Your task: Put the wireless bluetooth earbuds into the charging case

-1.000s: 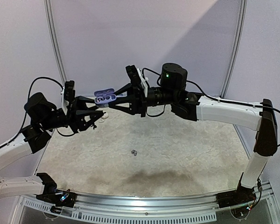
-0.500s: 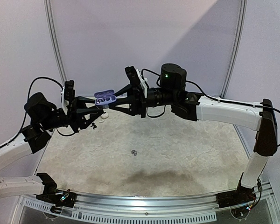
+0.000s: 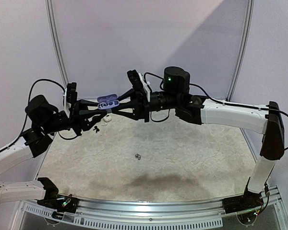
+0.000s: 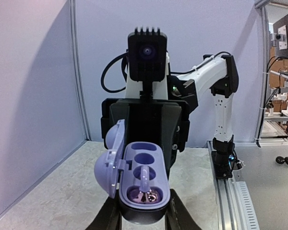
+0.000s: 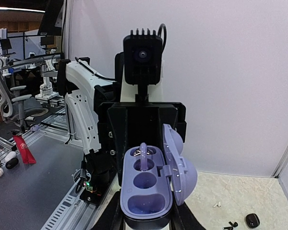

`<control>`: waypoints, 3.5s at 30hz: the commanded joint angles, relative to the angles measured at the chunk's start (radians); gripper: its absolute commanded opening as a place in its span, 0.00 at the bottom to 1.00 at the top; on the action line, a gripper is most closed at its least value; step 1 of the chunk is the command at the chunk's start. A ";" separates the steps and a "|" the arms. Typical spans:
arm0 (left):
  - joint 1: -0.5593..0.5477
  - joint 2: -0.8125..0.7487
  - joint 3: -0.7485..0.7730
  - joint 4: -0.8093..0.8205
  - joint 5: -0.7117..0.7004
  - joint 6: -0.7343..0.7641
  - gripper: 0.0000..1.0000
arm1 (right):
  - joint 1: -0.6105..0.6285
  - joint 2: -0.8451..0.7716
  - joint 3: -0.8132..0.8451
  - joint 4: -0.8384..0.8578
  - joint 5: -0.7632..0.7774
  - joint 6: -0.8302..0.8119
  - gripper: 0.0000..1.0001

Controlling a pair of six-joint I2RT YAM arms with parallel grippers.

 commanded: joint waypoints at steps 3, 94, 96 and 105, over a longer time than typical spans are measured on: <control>-0.014 0.005 0.012 0.009 0.006 -0.012 0.04 | 0.006 0.039 0.028 0.000 0.006 0.007 0.00; 0.090 -0.109 -0.095 -0.166 -0.245 0.029 0.00 | -0.033 0.443 0.069 -0.789 0.355 0.111 0.13; 0.091 -0.109 -0.095 -0.167 -0.245 0.032 0.00 | -0.032 0.444 0.069 -0.793 0.346 0.107 0.13; 0.091 -0.109 -0.096 -0.172 -0.245 0.044 0.00 | -0.027 0.455 0.072 -0.790 0.285 0.103 0.06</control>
